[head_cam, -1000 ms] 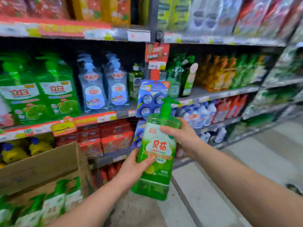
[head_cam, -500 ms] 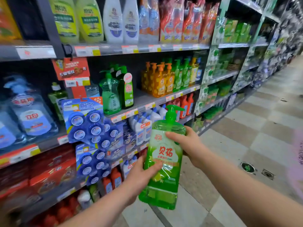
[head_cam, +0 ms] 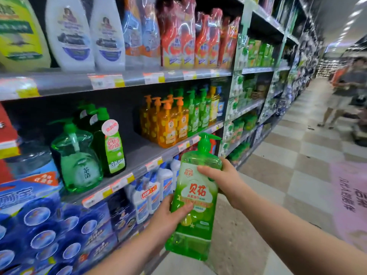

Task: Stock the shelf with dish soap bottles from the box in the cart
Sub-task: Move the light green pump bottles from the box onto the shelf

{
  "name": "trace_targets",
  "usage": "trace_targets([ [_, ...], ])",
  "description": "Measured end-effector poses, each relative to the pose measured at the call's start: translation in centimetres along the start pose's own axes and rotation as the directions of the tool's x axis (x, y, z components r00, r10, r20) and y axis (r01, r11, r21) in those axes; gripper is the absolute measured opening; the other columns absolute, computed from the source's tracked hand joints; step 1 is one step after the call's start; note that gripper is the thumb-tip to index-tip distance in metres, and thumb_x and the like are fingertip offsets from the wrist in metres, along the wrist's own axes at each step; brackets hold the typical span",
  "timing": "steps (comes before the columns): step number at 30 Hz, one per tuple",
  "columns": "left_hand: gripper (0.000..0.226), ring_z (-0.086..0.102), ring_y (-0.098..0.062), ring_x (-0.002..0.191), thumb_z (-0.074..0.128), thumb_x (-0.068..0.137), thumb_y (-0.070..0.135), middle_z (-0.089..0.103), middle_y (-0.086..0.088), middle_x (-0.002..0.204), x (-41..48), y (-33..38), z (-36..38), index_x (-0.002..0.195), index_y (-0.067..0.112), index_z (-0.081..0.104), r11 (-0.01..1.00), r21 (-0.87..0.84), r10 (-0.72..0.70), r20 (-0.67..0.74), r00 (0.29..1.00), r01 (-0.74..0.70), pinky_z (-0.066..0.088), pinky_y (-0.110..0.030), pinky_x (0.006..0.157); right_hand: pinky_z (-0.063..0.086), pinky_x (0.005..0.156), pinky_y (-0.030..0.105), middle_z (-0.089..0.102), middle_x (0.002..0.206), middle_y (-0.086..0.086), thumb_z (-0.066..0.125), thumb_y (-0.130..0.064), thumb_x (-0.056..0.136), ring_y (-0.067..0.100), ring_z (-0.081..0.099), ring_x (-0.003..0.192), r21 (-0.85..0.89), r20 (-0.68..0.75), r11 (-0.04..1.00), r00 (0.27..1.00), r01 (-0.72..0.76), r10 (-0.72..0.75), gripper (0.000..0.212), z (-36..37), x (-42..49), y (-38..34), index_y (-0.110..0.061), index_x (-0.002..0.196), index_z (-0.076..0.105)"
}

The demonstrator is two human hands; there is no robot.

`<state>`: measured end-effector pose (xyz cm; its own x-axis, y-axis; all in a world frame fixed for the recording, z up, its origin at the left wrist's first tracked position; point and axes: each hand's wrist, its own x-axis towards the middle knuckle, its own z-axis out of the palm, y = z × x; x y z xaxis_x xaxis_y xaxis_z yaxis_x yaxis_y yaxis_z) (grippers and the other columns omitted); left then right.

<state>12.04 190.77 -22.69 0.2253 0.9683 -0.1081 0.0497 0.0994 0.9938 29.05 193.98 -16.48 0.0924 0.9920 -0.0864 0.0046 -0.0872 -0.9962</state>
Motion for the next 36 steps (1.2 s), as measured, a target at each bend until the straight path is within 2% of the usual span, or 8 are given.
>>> trace_targets([
  [5, 0.021, 0.066, 0.001, 0.076, 0.065, 0.085, 0.026, 0.065, 0.013, 0.093, 5.7, 0.6, 0.6, 0.097, 0.031, 0.05, 0.999, -0.034, 0.007, -0.066, 0.998, -0.009, 0.051, -0.01, 0.059, 0.06, 0.066, 0.033, 0.071, 0.102, 0.007, 0.079, -0.019, 0.075, 0.021, 0.073, 0.081, -0.024, 0.035, 1.0, 0.999, -0.004, 0.005, 0.055, -0.6, 6.7, -0.8, -0.015, 0.122, 0.05],
  [9, 0.027, 0.067, -0.01, 0.091, 0.069, 0.08, 0.036, 0.067, 0.01, 0.101, 10.8, 0.8, 0.3, 0.101, 0.029, 0.054, 1.0, -0.017, -0.007, -0.197, 0.98, 0.004, 0.053, -0.02, 0.077, 0.059, 0.08, 0.042, 0.069, 0.107, 0.006, 0.08, -0.021, 0.074, 0.023, 0.071, 0.089, -0.044, 0.142, 0.999, 0.99, 0.018, -0.011, 0.058, -0.4, 13.0, -1.3, -0.016, 0.123, 0.049],
  [17, 0.029, 0.068, -0.01, 0.093, 0.067, 0.084, 0.031, 0.069, 0.01, 0.102, 18.6, 2.6, 0.8, 0.109, 0.027, 0.054, 0.998, -0.06, -0.004, -0.454, 0.891, -0.027, 0.055, -0.024, 0.08, 0.056, 0.086, 0.043, 0.068, 0.11, 0.01, 0.08, -0.016, 0.075, 0.026, 0.069, 0.096, -0.043, 0.418, 0.996, 0.907, 0.074, -0.049, 0.06, 0.7, 24.1, -3.9, -0.019, 0.123, 0.045],
  [21, 0.03, 0.065, -0.01, 0.091, 0.063, 0.087, 0.027, 0.067, 0.006, 0.103, 20.5, 3.8, 0.7, 0.114, 0.019, 0.053, 0.997, -0.065, -0.011, -0.573, 0.82, -0.032, 0.053, -0.015, 0.069, 0.057, 0.068, 0.025, 0.064, 0.094, -0.005, 0.077, -0.016, 0.078, 0.011, 0.066, 0.08, -0.056, 0.552, 0.987, 0.828, 0.151, -0.095, 0.051, 2.5, 27.6, -5.1, -0.023, 0.116, 0.043],
  [24, 0.034, 0.063, -0.006, 0.09, 0.062, 0.088, 0.03, 0.064, 0.004, 0.111, 21.4, 3.8, -0.7, 0.117, 0.023, 0.047, 0.998, -0.066, -0.033, -0.653, 0.757, -0.013, 0.049, -0.011, 0.064, 0.055, 0.069, 0.025, 0.062, 0.095, -0.006, 0.077, -0.017, 0.078, 0.009, 0.063, 0.082, -0.072, 0.61, 0.983, 0.787, 0.171, -0.092, 0.06, 4.7, 29.5, -5.2, -0.02, 0.126, 0.041],
  [28, 0.027, 0.06, 0.003, 0.079, 0.061, 0.089, 0.027, 0.062, 0.015, 0.092, 22.9, 3.9, -3.6, 0.114, 0.022, 0.051, 0.999, -0.039, -0.03, -0.706, 0.707, 0.004, 0.045, -0.003, 0.052, 0.054, 0.065, 0.021, 0.063, 0.106, 0.002, 0.077, -0.018, 0.078, 0.01, 0.064, 0.084, -0.082, 0.657, 0.978, 0.748, 0.192, -0.092, 0.067, 8.1, 31.7, -5.3, -0.014, 0.133, 0.04],
  [33, 0.032, 0.066, -0.007, 0.087, 0.065, 0.087, 0.027, 0.067, 0.006, 0.1, 26.1, 3.6, -8.4, 0.117, 0.018, 0.057, 0.996, 0.042, -0.026, -0.731, 0.681, 0.083, 0.053, -0.018, 0.074, 0.052, 0.066, 0.013, 0.063, 0.109, 0.001, 0.078, -0.017, 0.077, 0.01, 0.063, 0.089, -0.118, 0.681, 0.935, 0.712, 0.335, -0.169, 0.065, 11.8, 35.0, -5.7, -0.014, 0.132, 0.042],
  [36, 0.028, 0.063, -0.002, 0.083, 0.066, 0.087, 0.022, 0.065, 0.009, 0.095, 28.4, 3.7, -10.8, 0.112, 0.022, 0.055, 0.995, 0.075, 0.007, -0.744, 0.669, 0.072, 0.049, -0.009, 0.065, 0.048, 0.058, 0.003, 0.061, 0.101, -0.006, 0.078, -0.013, 0.076, 0.001, 0.059, 0.083, -0.123, 0.69, 0.91, 0.694, 0.395, -0.208, 0.071, 13.9, 37.2, -6.2, -0.016, 0.136, 0.041],
])
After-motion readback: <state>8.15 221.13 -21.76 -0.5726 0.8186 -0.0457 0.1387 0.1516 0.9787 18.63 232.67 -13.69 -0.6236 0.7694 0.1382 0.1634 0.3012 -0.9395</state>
